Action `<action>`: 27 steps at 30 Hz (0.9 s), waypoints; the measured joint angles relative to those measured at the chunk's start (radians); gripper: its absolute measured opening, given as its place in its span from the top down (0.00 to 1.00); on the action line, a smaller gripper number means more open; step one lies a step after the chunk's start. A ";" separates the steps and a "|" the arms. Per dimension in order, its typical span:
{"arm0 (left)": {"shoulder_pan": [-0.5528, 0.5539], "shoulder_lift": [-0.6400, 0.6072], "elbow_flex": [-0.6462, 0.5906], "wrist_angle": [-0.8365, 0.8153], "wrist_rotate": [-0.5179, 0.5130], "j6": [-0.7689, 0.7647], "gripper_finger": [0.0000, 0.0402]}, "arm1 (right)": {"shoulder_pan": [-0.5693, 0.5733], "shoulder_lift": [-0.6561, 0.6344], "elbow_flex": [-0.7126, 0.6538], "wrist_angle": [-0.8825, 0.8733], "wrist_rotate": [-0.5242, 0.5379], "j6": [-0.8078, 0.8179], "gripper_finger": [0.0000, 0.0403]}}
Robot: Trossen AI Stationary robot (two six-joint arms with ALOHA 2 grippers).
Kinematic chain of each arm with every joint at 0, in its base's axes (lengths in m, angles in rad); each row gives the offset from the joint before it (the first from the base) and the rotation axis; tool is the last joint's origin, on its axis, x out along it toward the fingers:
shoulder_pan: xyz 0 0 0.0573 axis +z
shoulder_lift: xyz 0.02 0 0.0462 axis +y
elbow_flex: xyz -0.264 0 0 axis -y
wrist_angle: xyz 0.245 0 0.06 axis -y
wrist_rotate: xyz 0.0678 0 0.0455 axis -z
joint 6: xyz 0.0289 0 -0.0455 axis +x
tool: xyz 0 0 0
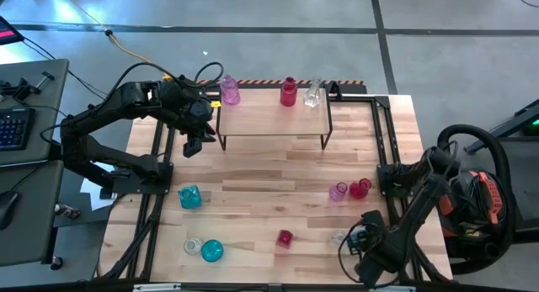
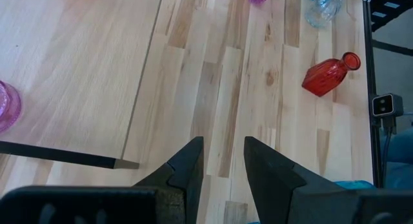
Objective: Sort vases onto shelf
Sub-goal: Put the bottom right blue vase on the shelf
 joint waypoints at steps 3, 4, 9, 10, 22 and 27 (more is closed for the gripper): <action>0.000 0.000 0.000 0.000 0.000 0.000 0.74 | -0.005 -0.009 -0.003 -0.011 0.000 -0.005 0.60; 0.000 0.000 0.000 0.000 0.000 0.000 0.74 | -0.006 -0.010 -0.003 -0.012 -0.001 -0.008 0.63; 0.000 0.000 0.000 0.000 0.000 0.000 0.74 | -0.017 -0.011 -0.003 0.002 -0.020 -0.012 0.84; 0.000 0.000 0.000 0.000 0.000 0.000 0.74 | -0.018 -0.012 -0.003 0.002 -0.024 -0.015 0.88; 0.000 0.000 0.000 0.000 0.000 0.000 0.74 | -0.035 -0.014 0.018 0.001 -0.056 -0.016 0.99; 0.000 0.000 0.000 0.000 0.000 0.000 0.74 | -0.044 -0.049 0.042 -0.011 -0.054 -0.016 1.00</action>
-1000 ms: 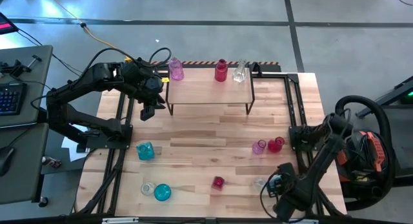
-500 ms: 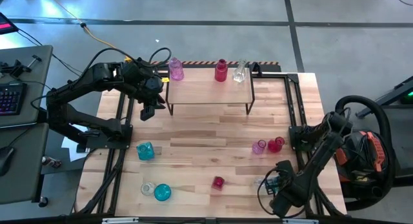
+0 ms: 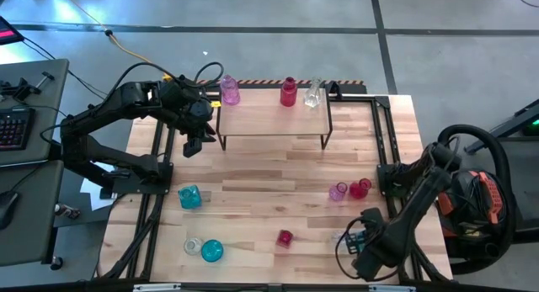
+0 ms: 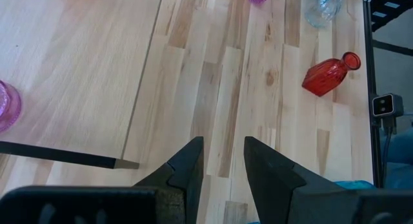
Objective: Sort vases onto shelf
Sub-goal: Put the bottom right blue vase on the shelf
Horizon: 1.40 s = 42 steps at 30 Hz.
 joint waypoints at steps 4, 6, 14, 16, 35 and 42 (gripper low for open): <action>0.000 0.000 0.000 0.000 0.000 0.000 0.74 | -0.014 -0.042 0.005 -0.022 0.015 -0.003 1.00; 0.000 0.000 0.000 0.000 0.000 0.000 0.74 | -0.020 -0.067 0.005 -0.031 0.036 -0.010 1.00; 0.000 0.000 0.000 0.000 0.000 0.000 0.74 | -0.062 -0.184 0.005 -0.078 0.107 -0.057 1.00; 0.000 0.000 0.000 0.000 0.000 0.000 0.74 | -0.078 -0.211 0.006 -0.094 0.123 -0.076 1.00; 0.000 0.000 0.000 0.000 0.000 0.000 0.74 | -0.403 -0.285 0.062 -0.041 0.187 -0.550 1.00; 0.000 0.000 0.000 0.000 0.000 0.000 0.74 | -0.529 -0.256 0.125 -0.028 0.188 -0.700 1.00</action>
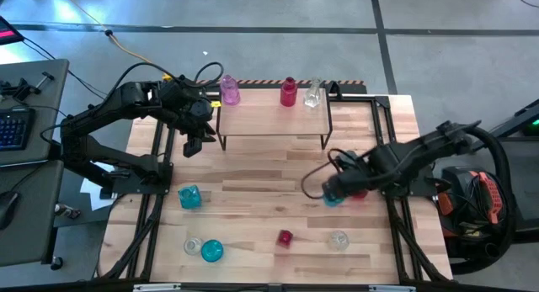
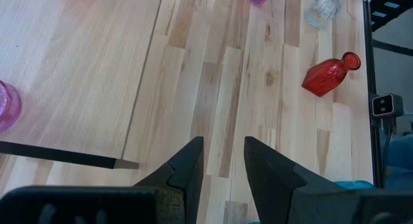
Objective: Sort vases onto shelf
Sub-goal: Put the bottom right blue vase on the shelf
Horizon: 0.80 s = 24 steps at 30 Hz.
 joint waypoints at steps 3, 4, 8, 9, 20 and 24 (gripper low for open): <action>0.000 0.000 0.000 0.000 0.000 0.000 0.74 | -0.057 0.042 0.047 0.000 -0.007 -0.081 1.00; 0.000 0.000 0.000 0.000 0.000 0.000 0.74 | -0.075 0.056 0.066 0.000 -0.011 -0.110 1.00; 0.000 0.000 0.000 0.000 0.000 0.000 0.74 | -0.145 0.121 0.151 -0.015 -0.020 -0.218 1.00; 0.000 0.000 0.000 0.000 0.000 0.000 0.74 | -0.162 0.137 0.174 -0.022 -0.020 -0.244 1.00; 0.000 0.000 0.000 0.000 0.000 0.000 0.74 | -0.339 0.324 0.427 -0.053 -0.020 -0.496 1.00; 0.000 0.000 0.000 0.000 0.000 0.000 0.74 | -0.390 0.398 0.523 -0.061 -0.023 -0.566 1.00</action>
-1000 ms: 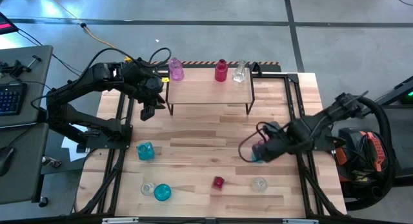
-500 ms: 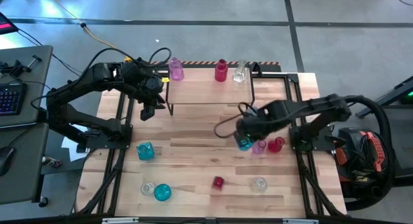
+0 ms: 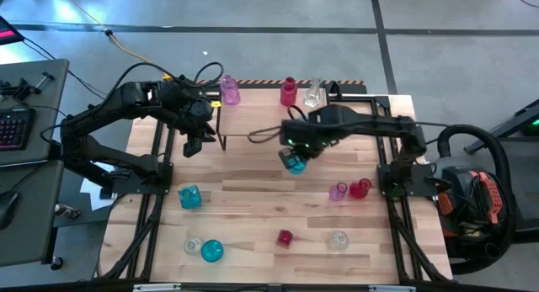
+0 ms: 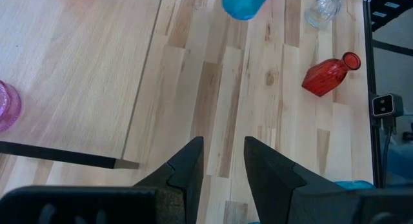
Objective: Sort vases onto shelf
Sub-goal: Put the bottom right blue vase on the shelf
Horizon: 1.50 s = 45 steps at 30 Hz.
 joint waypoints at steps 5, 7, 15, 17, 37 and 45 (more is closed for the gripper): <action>0.000 0.000 0.000 0.000 0.000 0.000 0.74 | -0.053 0.083 0.127 -0.001 0.000 -0.059 1.00; 0.000 0.000 0.000 0.000 0.000 0.000 0.74 | -0.071 0.115 0.178 0.000 0.000 -0.081 1.00; 0.000 0.000 0.000 0.000 0.000 0.000 0.74 | -0.152 0.200 0.279 0.048 -0.002 -0.181 1.00; 0.000 0.000 0.000 0.000 0.000 0.000 0.74 | -0.177 0.202 0.278 0.060 -0.004 -0.211 1.00; 0.000 0.000 0.000 0.000 0.000 0.000 0.74 | -0.263 0.199 0.291 0.087 -0.037 -0.379 1.00; 0.000 0.000 0.000 0.000 0.000 0.000 0.74 | -0.229 0.199 0.291 0.053 -0.035 -0.358 1.00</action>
